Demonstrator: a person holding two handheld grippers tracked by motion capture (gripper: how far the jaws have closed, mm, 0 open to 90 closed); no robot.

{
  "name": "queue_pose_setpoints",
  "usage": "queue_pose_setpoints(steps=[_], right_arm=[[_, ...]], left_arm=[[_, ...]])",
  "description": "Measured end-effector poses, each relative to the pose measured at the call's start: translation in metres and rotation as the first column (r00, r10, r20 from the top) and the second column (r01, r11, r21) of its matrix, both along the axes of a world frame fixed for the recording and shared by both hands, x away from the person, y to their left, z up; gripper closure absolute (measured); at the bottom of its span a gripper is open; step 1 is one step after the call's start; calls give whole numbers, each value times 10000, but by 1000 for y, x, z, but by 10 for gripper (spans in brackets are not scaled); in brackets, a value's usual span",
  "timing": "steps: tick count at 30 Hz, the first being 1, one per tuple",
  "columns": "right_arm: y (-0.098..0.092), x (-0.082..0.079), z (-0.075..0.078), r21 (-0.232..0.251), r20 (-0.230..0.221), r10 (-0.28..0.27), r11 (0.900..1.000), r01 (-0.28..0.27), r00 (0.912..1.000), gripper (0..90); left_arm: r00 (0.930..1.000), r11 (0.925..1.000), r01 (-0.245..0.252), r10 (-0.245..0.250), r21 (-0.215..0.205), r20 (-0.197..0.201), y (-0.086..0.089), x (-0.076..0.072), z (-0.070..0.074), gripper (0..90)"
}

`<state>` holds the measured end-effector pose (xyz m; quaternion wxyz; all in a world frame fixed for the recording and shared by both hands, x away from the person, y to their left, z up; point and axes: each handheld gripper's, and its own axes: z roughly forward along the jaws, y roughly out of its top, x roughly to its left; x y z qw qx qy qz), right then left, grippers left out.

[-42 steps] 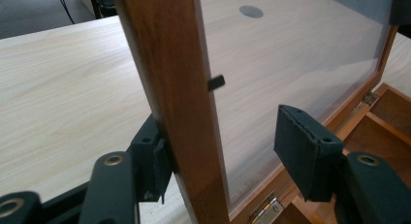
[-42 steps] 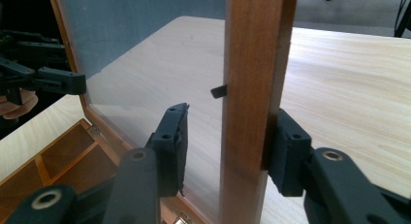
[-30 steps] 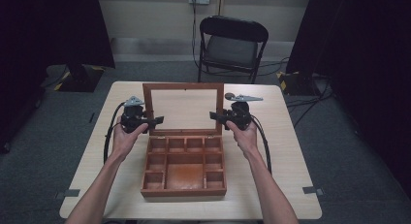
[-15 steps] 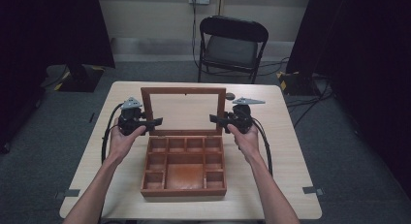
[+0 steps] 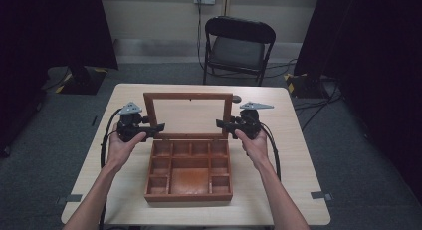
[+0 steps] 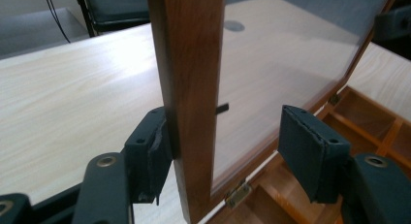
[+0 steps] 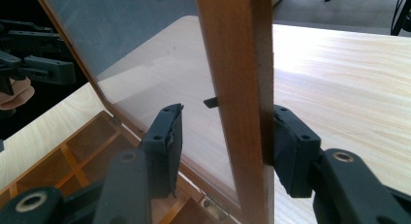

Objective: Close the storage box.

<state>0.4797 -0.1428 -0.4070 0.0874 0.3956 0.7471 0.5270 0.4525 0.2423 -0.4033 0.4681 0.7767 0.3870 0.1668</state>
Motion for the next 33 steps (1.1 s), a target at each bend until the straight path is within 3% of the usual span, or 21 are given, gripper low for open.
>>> queue_pose_setpoints(steps=[21,25,33], right_arm=[[-4,-14,3,-102,63,-13,9999,14,10000,480],[-7,-17,2,-101,121,-108,9999,109,9999,478],[-4,-23,3,-51,145,194,9998,-193,9997,472]], left_arm=[[9998,9999,102,-102,15,141,3,-13,-1,359],[9998,9999,28,-25,-170,200,4,-16,-5,382],[9991,9996,238,-233,-119,344,1,-23,-3,405]])
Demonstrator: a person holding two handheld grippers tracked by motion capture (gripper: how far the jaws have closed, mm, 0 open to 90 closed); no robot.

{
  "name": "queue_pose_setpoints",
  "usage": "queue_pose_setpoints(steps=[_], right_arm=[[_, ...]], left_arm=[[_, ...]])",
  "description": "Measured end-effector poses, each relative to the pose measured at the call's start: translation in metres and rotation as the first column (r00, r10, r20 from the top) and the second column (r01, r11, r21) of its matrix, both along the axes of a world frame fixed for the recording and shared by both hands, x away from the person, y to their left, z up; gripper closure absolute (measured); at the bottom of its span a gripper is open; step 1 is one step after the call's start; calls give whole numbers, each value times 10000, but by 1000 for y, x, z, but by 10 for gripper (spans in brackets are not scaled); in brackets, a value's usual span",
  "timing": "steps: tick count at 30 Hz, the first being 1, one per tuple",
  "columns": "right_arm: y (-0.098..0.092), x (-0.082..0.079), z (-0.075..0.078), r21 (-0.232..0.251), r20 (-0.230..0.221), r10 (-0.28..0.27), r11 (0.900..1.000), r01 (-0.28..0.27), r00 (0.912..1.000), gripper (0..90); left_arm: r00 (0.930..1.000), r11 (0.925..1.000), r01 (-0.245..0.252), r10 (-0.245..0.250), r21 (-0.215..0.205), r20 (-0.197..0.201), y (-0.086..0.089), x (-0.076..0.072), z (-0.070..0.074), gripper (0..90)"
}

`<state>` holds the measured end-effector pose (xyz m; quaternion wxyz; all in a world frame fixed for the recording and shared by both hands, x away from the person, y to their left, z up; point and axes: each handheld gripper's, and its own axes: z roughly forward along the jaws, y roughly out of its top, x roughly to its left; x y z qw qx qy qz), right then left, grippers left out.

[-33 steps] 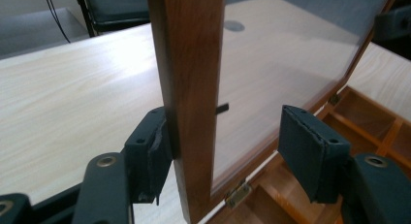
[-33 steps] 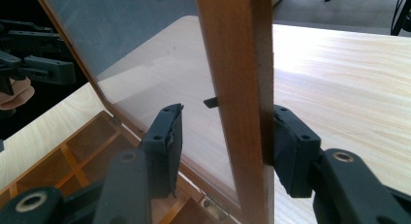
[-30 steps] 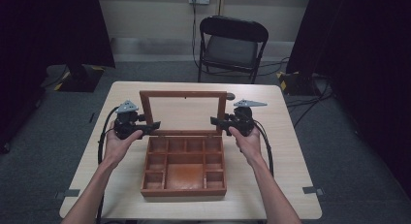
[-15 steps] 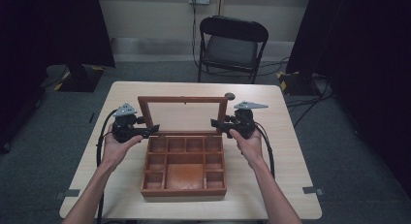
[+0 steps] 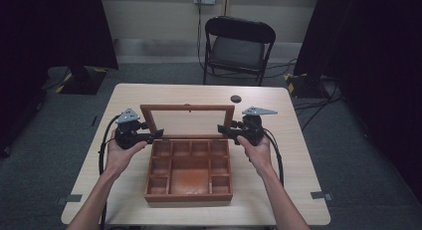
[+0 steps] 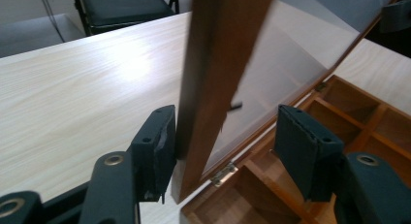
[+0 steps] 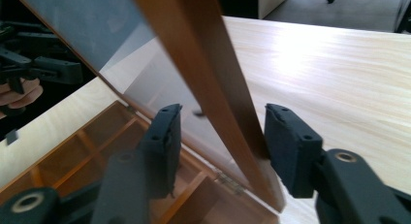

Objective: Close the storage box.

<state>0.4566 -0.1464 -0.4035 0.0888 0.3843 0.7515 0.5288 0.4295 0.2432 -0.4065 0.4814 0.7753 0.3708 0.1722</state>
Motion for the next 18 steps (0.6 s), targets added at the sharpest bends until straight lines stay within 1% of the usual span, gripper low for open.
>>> queue_pose_setpoints(steps=[1,3,4,9,11,12,14,16,18], right_arm=[[1,-2,0,-88,23,-1,10000,1,10000,468],[1,-4,1,-138,-15,-17,9999,17,10000,462],[1,-6,1,-178,-13,20,9998,-20,10000,457],[-1,-13,-2,-187,-150,144,9997,-147,9998,415],[-2,-16,-3,-215,-159,174,9996,-178,9997,406],[-2,-17,-3,-234,-205,203,9995,-208,9996,401],[-2,-19,-3,-301,-178,190,9994,-195,9997,396],[-2,-21,-4,-353,-118,165,9992,-169,9998,390],[-2,-23,-5,-417,-113,207,9989,-212,9997,381]], left_arm=[[10000,10000,13,-13,58,8,1,-1,0,403],[10000,9999,-19,20,-121,70,2,-6,-1,394],[9999,9999,-48,49,-97,91,2,-7,-1,394],[9999,9999,40,-42,-142,-119,5,-12,-7,394],[9998,9997,-80,76,-240,-171,5,-15,-10,382],[9998,9995,-58,52,-302,-204,6,-16,-12,381],[9996,9995,-117,108,-310,-279,7,-17,-13,376],[9995,9988,-149,137,-460,-275,9,-19,-14,377],[9996,9989,-99,87,-450,-285,10,-23,-13,381]])
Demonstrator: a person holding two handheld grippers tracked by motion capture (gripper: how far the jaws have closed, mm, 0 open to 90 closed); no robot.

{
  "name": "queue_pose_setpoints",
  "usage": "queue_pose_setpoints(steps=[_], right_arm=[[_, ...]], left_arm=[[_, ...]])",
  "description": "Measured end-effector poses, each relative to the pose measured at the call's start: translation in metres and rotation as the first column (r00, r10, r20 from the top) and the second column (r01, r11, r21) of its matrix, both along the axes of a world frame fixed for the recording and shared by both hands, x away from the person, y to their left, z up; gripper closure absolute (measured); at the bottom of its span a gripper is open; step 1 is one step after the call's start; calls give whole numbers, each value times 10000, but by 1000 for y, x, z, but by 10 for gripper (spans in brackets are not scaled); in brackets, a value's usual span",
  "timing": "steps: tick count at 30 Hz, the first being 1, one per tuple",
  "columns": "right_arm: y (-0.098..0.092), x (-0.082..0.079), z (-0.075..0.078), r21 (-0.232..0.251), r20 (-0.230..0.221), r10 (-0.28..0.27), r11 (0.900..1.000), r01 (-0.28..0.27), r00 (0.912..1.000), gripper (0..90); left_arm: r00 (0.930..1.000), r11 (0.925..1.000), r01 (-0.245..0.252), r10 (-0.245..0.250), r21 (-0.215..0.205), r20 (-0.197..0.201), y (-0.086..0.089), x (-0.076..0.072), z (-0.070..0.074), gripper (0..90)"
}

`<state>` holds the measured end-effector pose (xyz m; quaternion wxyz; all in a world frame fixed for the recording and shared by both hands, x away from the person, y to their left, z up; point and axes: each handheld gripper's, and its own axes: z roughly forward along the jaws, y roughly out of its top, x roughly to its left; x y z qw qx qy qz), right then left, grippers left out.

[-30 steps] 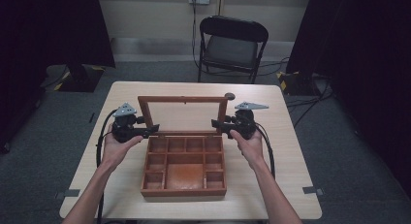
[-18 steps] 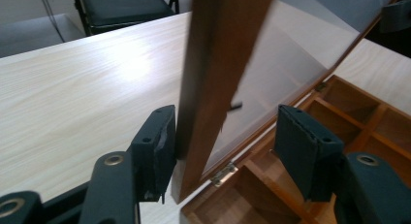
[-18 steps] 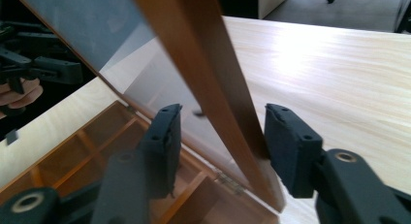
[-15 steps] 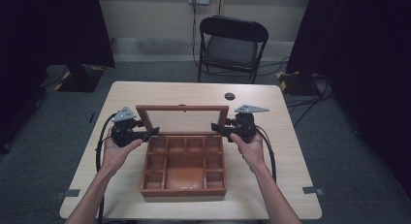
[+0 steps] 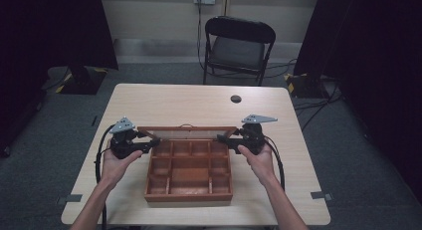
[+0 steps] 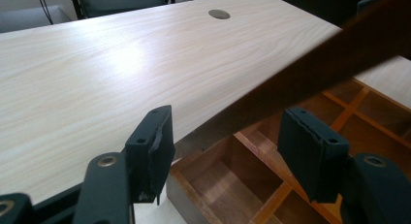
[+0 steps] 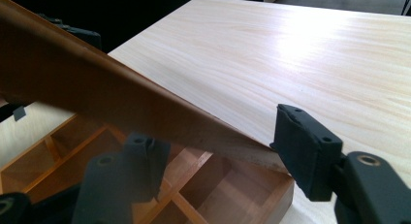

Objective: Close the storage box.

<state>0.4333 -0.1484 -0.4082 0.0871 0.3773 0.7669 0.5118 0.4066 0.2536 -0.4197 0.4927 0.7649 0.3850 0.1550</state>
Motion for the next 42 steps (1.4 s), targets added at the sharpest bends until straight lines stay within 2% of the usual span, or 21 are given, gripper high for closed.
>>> queue_pose_setpoints(steps=[1,3,8,9,11,13,14,19,22,26,34,39,42], right_arm=[[0,-1,0,-37,11,-12,10000,12,10000,378],[0,-3,0,-153,45,-6,9999,7,10000,375],[1,-8,0,-345,150,-82,9994,87,9999,367],[2,-10,0,-411,199,-115,9991,123,9997,348],[2,-11,0,-496,-141,-274,9984,267,9995,306],[1,-13,-2,-619,-113,-165,9980,157,9998,303],[1,-14,-3,-617,-19,-141,9980,140,9999,299],[-3,-18,-9,-444,-176,-207,9988,199,9996,287],[-5,-22,-9,-470,-123,-306,9984,300,9995,287],[-8,-26,-8,-430,-57,-380,9984,377,9993,288],[-13,-35,-9,-466,-22,-382,9982,381,9993,289],[-15,-38,-11,-376,-33,-451,9983,449,9990,289],[-16,-41,-12,-352,-49,-445,9984,443,9990,289]], left_arm=[[9999,9998,93,-94,151,106,1,-2,2,384],[9998,10000,24,-25,55,220,1,-5,3,394],[10000,10000,74,-74,-24,11,4,-6,2,419],[10000,10000,58,-58,75,50,4,-7,1,419],[10000,9999,50,-49,143,-24,4,-8,0,419],[9999,9998,112,-111,161,-19,5,-8,-1,411],[9999,9998,133,-132,162,-72,5,-9,-1,409],[9997,9996,168,-164,224,-191,4,-11,-4,399],[9998,9996,135,-132,244,-114,4,-13,-5,398],[9998,10000,80,-80,4,-198,6,-16,-4,368],[9997,9998,88,-85,151,-247,9,-22,-6,364],[9997,10000,36,-35,81,-231,10,-24,-8,365],[9998,9997,48,-44,220,-180,10,-26,-9,354]])
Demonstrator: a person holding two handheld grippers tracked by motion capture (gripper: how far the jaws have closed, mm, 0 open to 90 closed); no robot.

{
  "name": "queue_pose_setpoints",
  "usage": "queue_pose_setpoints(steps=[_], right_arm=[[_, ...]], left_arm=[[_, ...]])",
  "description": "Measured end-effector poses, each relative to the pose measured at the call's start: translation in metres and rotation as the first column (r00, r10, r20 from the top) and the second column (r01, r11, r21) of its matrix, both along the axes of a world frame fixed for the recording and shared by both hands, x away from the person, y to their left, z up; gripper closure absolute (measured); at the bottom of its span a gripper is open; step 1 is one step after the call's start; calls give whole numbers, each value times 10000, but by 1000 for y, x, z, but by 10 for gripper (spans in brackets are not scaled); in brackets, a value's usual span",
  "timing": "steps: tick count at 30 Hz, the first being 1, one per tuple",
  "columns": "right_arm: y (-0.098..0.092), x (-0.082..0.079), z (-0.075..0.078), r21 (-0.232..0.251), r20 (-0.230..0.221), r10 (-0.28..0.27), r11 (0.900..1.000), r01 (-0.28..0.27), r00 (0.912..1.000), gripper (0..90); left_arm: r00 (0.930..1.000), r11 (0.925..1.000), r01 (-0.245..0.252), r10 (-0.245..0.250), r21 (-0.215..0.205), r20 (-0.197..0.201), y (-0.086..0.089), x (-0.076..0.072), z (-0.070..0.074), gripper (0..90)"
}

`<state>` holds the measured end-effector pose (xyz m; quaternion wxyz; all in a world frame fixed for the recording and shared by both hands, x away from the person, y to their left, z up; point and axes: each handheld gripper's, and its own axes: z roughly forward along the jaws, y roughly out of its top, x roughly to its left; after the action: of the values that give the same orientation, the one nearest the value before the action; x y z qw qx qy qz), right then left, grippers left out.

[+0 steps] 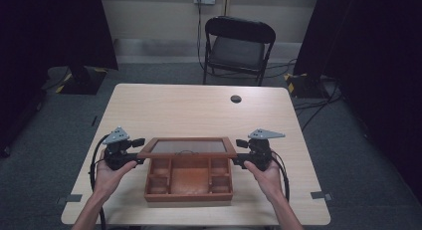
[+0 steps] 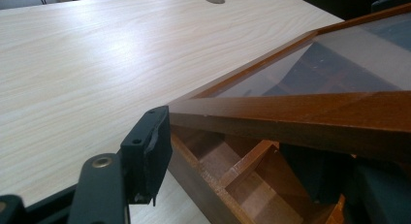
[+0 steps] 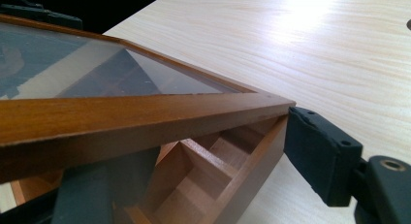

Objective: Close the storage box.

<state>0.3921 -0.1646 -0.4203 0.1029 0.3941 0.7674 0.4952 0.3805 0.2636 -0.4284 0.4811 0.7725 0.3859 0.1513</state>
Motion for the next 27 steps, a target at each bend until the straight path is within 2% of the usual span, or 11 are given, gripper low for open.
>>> queue_pose_setpoints(steps=[8,12,15,18,20,21,22,27], right_arm=[[-5,-8,-2,-74,77,-44,10000,44,10000,289],[-6,-11,-3,-144,84,-56,9999,57,9999,289],[-8,-14,-5,-124,68,-62,9999,63,10000,288],[-10,-16,-8,-196,5,-80,9998,80,10000,288],[-11,-17,-10,-201,-19,-131,9997,131,9999,288],[-11,-18,-10,-190,-53,-132,9997,131,9999,287],[-11,-18,-11,-202,-71,-152,9997,151,9999,288],[-11,-20,-14,-365,-83,-151,9992,148,9999,288]], left_arm=[[9999,10000,-54,55,40,-110,3,-4,-4,330],[10000,9996,-75,76,281,-42,3,-5,-4,321],[9999,9996,-124,127,244,-87,4,-7,-7,319],[9992,9984,-401,403,391,-47,9,-9,-11,308],[9986,9987,-497,499,91,-190,12,-9,-15,303],[9981,9986,-528,529,51,-330,13,-8,-17,304],[9981,9986,-535,536,26,-302,14,-8,-18,304],[9985,9989,-423,430,224,-329,12,-9,-20,295]])
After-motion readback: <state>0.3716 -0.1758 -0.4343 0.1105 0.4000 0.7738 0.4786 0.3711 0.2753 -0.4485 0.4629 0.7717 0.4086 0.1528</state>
